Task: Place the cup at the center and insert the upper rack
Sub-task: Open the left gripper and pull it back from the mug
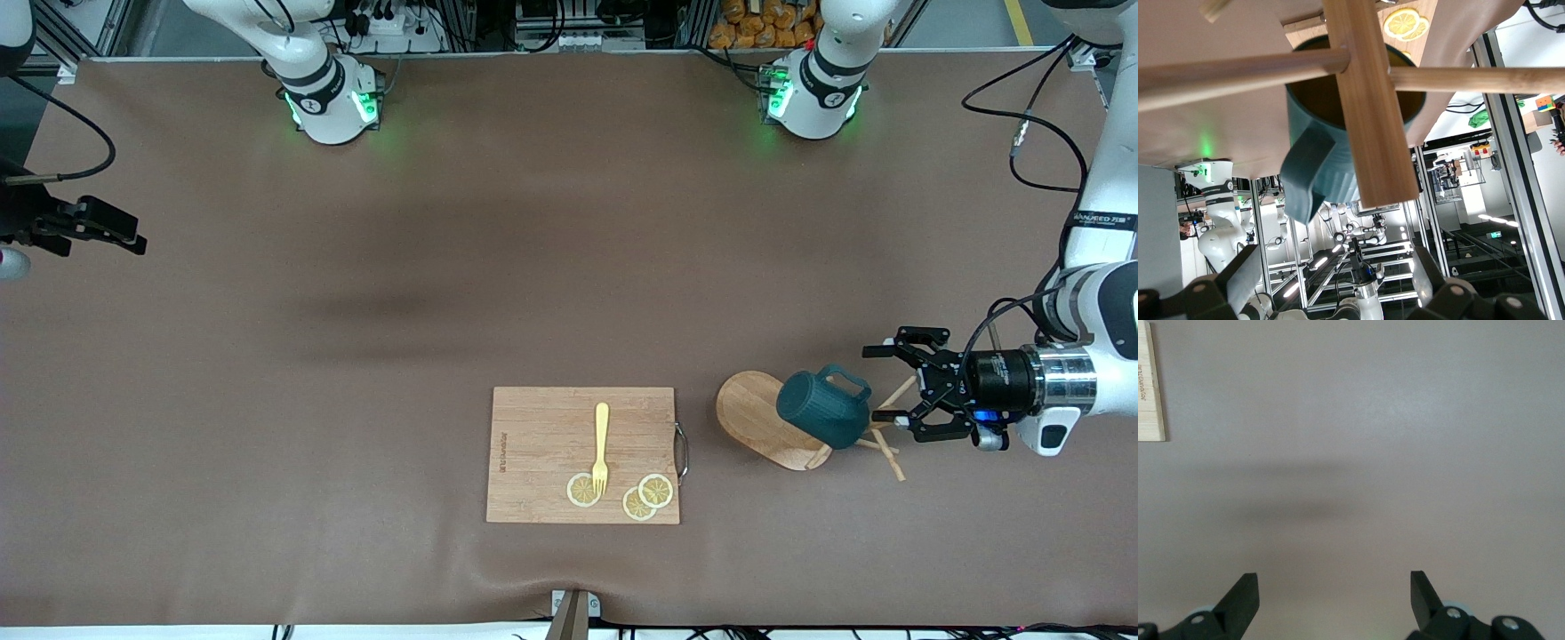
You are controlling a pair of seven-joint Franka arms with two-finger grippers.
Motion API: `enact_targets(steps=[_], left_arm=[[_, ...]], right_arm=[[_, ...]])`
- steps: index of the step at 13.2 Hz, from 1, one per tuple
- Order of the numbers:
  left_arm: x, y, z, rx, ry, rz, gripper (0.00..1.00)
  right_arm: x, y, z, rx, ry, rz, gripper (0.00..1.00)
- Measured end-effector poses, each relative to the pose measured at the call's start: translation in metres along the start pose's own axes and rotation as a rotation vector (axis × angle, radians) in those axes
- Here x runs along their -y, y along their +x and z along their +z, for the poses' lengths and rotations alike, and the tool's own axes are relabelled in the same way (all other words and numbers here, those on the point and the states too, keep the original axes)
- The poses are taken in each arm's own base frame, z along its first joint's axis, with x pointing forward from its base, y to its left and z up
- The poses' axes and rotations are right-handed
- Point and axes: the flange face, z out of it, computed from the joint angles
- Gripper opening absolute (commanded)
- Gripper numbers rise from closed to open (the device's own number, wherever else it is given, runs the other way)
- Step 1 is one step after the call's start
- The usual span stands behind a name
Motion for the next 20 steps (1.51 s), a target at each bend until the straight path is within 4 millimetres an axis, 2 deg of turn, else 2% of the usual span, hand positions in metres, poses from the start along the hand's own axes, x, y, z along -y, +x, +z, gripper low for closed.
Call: enact_targets(steps=[3,6,11,13,16,20], left_arm=[[-0.002,-0.008,-0.005,0.013,0.011,-0.022,1.0],[-0.008,-0.028,-0.017,0.022,0.021,-0.035,1.0],[-0.016,-0.073,-0.026,0.015,0.009,-0.015,1.0],[-0.016,-0.088,-0.034,0.013,0.0,0.007,1.0],[-0.015,-0.123,-0.047,-0.022,-0.017,0.043,1.0],[-0.013,-0.154,-0.053,-0.072,-0.021,0.066,1.0]], right_arm=[[0.0,0.0,0.0,0.0,0.0,0.0,1.0],[0.0,0.0,0.0,0.0,0.0,0.0,1.0],[0.0,0.0,0.0,-0.001,0.0,0.0,1.0],[0.0,0.0,0.0,-0.001,0.0,0.0,1.0],[0.0,0.0,0.0,-0.001,0.0,0.0,1.0],[0.0,0.0,0.0,-0.001,0.0,0.0,1.0]])
